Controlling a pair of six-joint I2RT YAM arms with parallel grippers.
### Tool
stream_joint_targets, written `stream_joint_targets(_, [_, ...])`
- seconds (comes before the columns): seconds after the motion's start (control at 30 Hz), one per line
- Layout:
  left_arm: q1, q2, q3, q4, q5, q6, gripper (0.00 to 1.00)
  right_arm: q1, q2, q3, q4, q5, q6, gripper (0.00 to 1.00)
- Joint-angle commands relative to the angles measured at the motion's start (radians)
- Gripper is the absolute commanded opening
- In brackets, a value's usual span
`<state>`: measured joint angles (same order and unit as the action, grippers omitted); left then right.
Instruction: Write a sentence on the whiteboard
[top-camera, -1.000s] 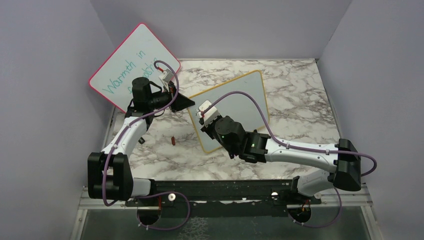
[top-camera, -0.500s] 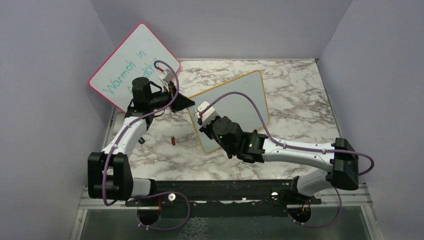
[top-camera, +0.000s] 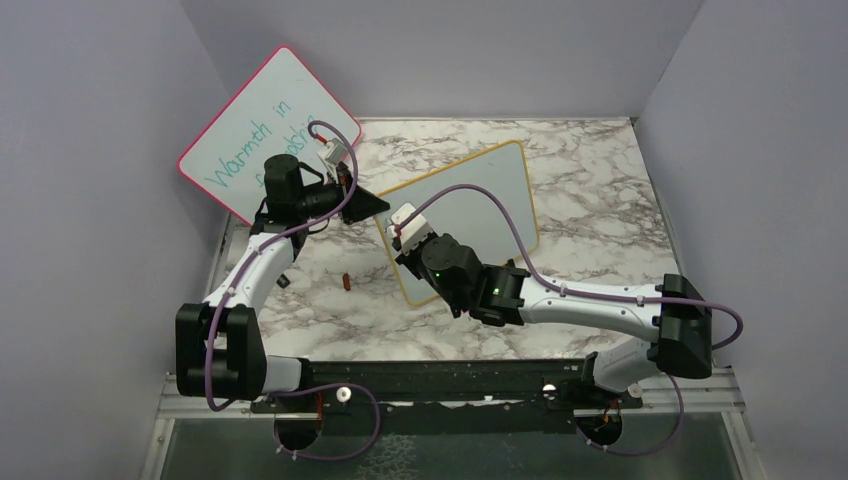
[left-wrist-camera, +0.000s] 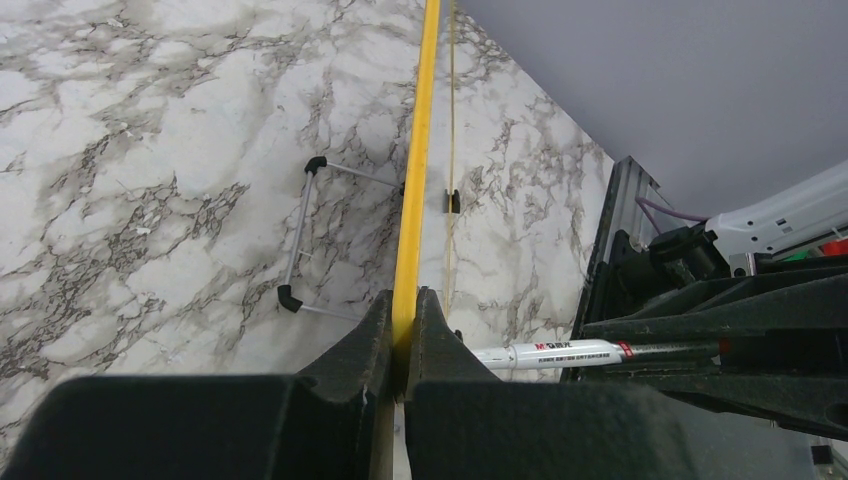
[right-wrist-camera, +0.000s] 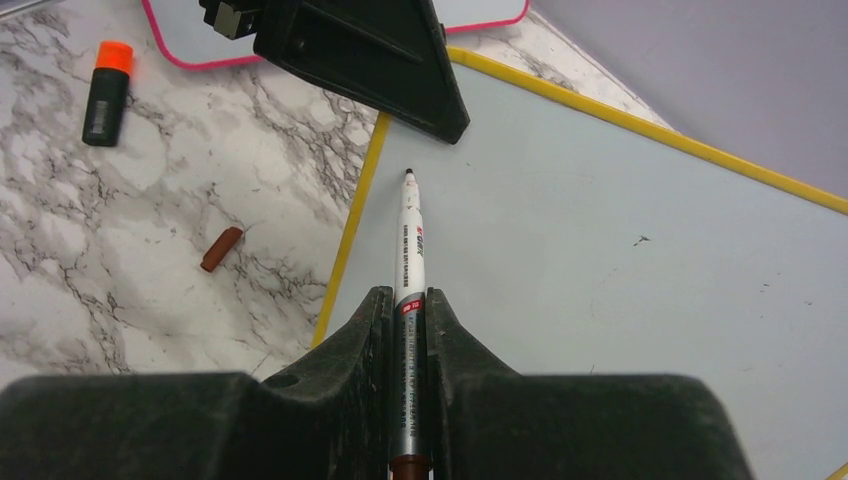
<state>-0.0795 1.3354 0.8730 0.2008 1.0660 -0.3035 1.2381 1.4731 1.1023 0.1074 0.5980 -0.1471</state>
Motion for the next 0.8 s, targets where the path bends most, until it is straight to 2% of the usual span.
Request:
stream_joint_targets(0.0, [0.003, 0.021, -0.002, -0.031, -0.01, 0.054, 0.0, 0.009, 0.014, 0.022, 0.033, 0.047, 0.005, 0.0])
stream_joint_targets(0.77, [0.003, 0.024, -0.002, -0.029, -0.004, 0.056, 0.0, 0.009, -0.002, 0.003, 0.001, 0.155, -0.01, 0.0])
